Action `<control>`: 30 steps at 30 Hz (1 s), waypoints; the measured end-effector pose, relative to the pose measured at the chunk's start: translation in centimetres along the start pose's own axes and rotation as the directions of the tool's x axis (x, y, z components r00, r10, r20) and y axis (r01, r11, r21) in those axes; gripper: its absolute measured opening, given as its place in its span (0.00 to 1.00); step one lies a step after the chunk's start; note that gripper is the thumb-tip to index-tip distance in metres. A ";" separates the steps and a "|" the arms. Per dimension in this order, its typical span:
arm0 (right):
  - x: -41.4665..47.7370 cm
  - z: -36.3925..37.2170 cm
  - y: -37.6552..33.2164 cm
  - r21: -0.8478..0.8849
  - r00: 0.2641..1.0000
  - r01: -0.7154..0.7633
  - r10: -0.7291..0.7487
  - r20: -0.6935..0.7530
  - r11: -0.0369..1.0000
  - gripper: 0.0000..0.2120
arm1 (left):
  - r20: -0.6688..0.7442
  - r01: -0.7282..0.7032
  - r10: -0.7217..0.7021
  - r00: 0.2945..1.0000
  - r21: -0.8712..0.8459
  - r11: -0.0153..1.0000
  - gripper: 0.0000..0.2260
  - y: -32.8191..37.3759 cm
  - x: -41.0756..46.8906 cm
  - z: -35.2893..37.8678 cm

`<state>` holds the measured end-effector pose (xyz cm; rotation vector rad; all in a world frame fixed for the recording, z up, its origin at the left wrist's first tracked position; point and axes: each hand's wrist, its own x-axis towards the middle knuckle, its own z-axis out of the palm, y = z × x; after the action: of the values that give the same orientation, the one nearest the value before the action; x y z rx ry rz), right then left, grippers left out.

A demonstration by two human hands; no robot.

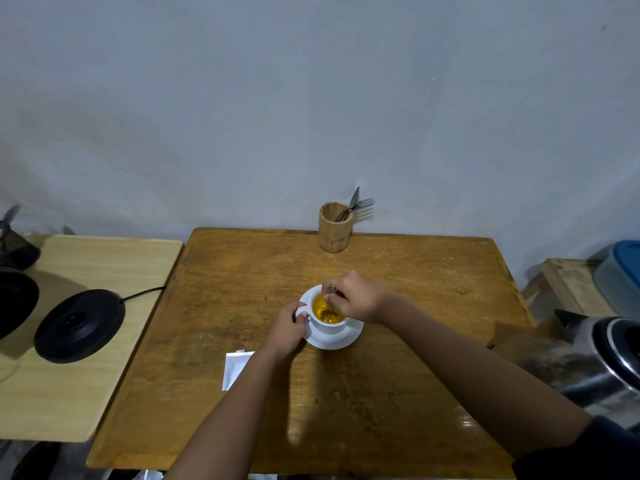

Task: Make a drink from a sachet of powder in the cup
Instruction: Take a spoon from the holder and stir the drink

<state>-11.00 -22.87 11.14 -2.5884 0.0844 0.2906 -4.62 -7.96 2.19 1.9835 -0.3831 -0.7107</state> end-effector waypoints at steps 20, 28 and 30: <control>0.0 0.0 -0.4 0.003 0.996 -0.084 0.084 -0.038 0.997 0.13 | 0.006 -0.019 0.019 1.000 -0.002 1.000 0.07 0.0 -0.2 -0.1; 0.6 0.9 -0.6 0.050 0.984 -0.084 0.090 -0.152 0.995 0.12 | 0.002 -0.029 0.029 1.000 0.003 1.000 0.06 -0.2 0.0 -0.1; 0.7 0.8 -0.2 0.040 0.979 -0.107 0.112 -0.172 0.993 0.12 | 0.002 -0.029 0.029 1.000 -0.001 1.000 0.06 -0.2 0.0 -0.1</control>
<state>-10.48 -22.31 10.45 -2.5784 0.2930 0.1003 -4.55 -7.82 2.03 1.9723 -0.4125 -0.6945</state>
